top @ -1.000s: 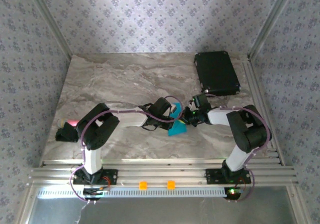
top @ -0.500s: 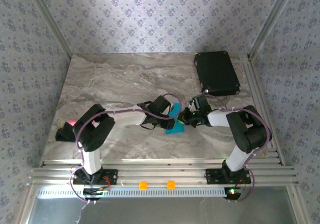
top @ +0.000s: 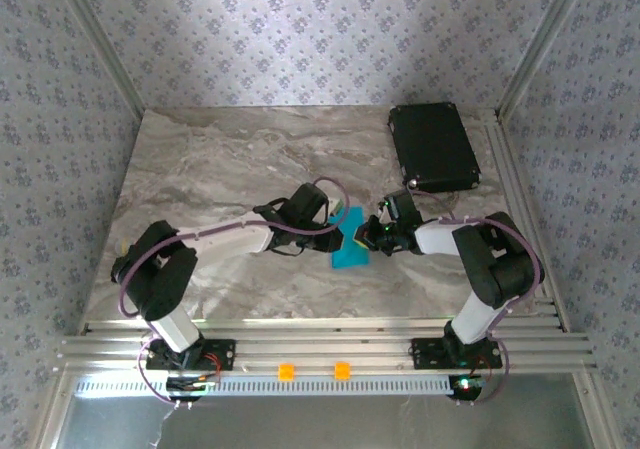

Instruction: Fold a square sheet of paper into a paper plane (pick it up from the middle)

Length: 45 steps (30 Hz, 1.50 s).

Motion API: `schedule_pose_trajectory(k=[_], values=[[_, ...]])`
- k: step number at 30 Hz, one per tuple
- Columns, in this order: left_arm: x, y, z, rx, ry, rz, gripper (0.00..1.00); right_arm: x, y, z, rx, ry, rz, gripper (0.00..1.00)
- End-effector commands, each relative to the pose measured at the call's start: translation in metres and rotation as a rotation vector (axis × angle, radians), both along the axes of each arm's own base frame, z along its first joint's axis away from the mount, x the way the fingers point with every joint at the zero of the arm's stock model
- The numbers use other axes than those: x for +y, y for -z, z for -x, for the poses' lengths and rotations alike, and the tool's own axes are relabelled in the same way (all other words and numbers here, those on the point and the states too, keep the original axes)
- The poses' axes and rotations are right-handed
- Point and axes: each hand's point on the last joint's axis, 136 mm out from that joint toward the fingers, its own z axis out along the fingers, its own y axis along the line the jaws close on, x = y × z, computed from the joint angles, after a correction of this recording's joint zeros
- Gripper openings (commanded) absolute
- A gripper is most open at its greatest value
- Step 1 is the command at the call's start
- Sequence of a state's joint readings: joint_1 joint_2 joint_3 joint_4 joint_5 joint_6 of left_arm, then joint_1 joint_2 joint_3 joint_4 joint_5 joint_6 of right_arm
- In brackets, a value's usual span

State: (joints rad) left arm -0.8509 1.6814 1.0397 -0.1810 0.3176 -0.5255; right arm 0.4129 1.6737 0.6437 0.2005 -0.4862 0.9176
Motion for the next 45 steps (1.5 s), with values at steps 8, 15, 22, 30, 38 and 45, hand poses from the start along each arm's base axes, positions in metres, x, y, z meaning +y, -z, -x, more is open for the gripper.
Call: schedule_pose_trajectory(k=[8,15,22,30,38,45], values=[[-0.039,0.012,0.011,0.172,0.132,0.129,0.15,-0.023,0.039,0.032,0.142,0.037,0.122,0.00],[-0.035,0.033,0.006,0.205,0.100,0.097,0.15,-0.022,0.040,0.033,0.144,0.030,0.117,0.00],[-0.029,0.046,0.011,0.229,0.093,0.083,0.15,-0.024,0.040,0.033,0.148,0.030,0.118,0.00],[-0.017,0.060,0.017,0.236,0.075,0.040,0.15,-0.024,0.040,0.033,0.149,0.029,0.118,0.00],[-0.010,0.063,0.021,0.234,0.072,0.031,0.14,-0.025,0.040,0.033,0.150,0.032,0.115,0.00],[-0.002,0.070,0.030,0.255,0.073,0.022,0.07,-0.027,0.041,0.034,0.152,0.035,0.117,0.00]])
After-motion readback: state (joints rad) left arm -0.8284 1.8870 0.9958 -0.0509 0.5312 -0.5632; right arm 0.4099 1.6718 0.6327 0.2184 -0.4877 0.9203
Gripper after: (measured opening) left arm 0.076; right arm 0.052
